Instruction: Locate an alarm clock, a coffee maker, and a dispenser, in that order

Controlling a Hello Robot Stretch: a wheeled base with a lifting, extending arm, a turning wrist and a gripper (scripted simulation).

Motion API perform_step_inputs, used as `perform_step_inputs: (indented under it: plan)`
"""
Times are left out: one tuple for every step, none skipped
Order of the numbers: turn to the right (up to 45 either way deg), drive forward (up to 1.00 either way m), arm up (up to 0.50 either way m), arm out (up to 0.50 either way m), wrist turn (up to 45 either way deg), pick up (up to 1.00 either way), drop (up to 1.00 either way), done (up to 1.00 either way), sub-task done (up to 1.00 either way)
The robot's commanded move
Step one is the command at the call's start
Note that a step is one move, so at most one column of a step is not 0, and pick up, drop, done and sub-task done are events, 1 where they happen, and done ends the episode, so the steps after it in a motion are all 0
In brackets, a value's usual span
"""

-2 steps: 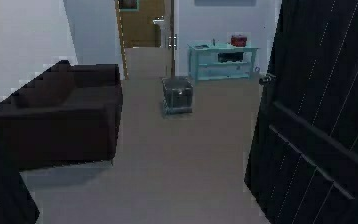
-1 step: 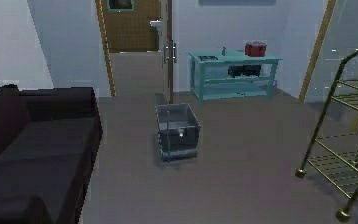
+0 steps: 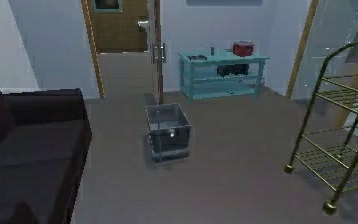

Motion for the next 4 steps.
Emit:
perform_step_inputs:
  plan:
    - [0.0, 0.35, 0.0, 0.0, 0.0, 0.0, 0.0, 0.0, 0.0]
    - [-18.0, 0.0, 0.0, 0.0, 0.0, 0.0, 0.0, 0.0, 0.0]
    - [0.0, 1.0, 0.0, 0.0, 0.0, 0.0, 0.0, 0.0, 0.0]
    - [0.0, 1.0, 0.0, 0.0, 0.0, 0.0, 0.0, 0.0, 0.0]
